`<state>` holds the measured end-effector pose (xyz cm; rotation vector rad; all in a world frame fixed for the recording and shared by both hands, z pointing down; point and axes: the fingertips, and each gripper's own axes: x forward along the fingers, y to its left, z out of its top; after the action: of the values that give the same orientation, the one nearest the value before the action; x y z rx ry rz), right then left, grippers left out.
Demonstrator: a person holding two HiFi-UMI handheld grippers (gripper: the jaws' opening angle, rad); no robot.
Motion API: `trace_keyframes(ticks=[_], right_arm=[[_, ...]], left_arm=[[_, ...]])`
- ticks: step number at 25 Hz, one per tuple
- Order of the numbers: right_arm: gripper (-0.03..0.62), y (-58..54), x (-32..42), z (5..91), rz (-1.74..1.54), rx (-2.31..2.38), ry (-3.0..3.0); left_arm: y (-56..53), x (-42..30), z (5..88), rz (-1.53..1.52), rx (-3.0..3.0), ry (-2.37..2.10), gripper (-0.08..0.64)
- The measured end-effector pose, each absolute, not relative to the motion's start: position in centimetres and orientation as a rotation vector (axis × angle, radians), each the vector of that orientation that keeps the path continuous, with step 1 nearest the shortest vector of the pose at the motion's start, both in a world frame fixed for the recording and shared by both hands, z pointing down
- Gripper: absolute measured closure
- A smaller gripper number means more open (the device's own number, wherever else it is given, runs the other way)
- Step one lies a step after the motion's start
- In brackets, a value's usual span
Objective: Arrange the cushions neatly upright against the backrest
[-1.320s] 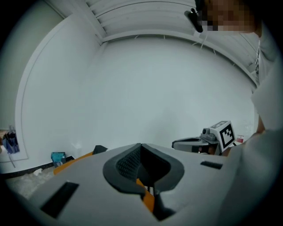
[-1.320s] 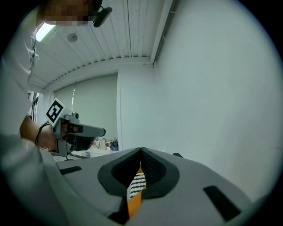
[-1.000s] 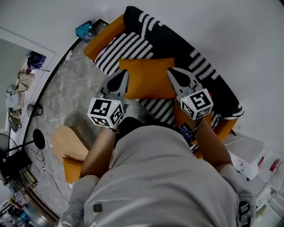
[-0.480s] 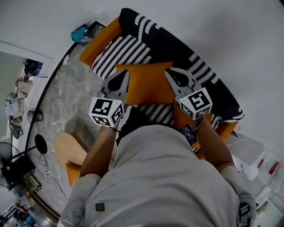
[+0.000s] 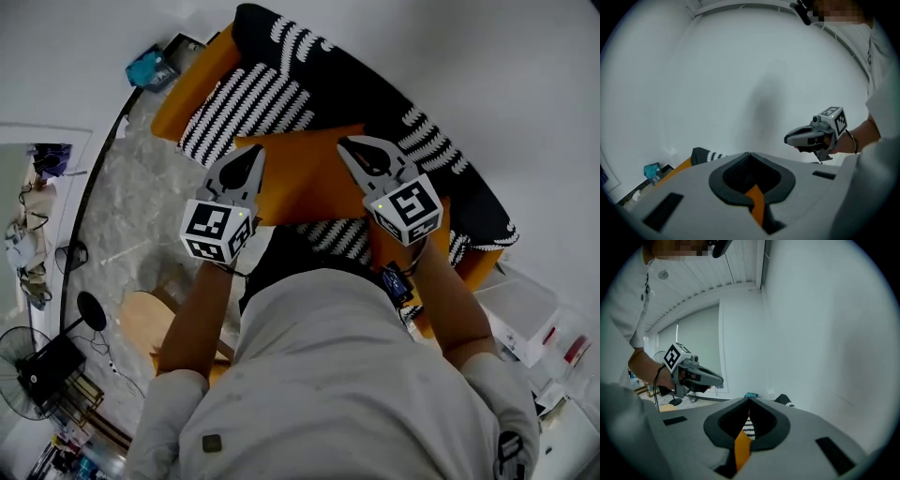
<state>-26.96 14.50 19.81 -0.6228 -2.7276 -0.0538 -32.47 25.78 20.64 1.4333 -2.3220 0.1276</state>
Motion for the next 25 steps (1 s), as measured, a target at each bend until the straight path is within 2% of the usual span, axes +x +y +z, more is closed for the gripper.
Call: trace_keyframes(ticks=[17,25], right_arm=[[0.561,11.2,-36.3,33.9,-0.039,-0.657,-2.519],[0.483,11.2,-39.3,41.5,-0.096,-0.824,-2.353]], left_arm=[[22.2,-41.1,34.8,0.412,1.594,-2.004,0.549],[20.9,-44.0,40.7,0.514,1.667,-1.851,0.546]])
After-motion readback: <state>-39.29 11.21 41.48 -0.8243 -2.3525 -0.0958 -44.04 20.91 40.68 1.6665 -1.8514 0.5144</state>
